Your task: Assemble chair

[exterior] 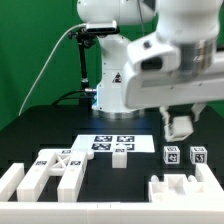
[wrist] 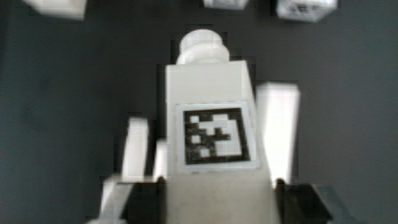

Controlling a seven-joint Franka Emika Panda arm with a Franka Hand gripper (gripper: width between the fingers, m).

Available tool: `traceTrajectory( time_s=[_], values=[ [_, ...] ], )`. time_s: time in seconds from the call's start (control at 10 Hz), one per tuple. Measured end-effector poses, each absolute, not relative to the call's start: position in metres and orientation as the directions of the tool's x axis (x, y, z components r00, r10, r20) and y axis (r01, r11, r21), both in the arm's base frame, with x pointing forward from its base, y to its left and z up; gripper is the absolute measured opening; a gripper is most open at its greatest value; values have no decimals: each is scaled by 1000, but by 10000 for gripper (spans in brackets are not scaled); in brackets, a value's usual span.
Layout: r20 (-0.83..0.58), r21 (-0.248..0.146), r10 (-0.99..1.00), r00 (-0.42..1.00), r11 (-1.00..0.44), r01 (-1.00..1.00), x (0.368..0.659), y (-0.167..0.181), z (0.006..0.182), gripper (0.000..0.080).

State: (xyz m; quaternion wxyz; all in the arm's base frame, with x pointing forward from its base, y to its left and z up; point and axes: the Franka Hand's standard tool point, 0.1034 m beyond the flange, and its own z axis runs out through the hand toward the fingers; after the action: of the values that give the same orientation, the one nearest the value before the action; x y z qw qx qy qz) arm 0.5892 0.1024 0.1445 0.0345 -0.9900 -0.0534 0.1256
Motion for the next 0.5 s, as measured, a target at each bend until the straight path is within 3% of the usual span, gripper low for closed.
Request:
traceTrajectory(
  time_s=[0.3,0.5],
  values=[
    [-36,-74,90,995,-993,88,589,99,141,284],
    [121,-77,92,988,-992,101,613,108,149,284]
  ],
)
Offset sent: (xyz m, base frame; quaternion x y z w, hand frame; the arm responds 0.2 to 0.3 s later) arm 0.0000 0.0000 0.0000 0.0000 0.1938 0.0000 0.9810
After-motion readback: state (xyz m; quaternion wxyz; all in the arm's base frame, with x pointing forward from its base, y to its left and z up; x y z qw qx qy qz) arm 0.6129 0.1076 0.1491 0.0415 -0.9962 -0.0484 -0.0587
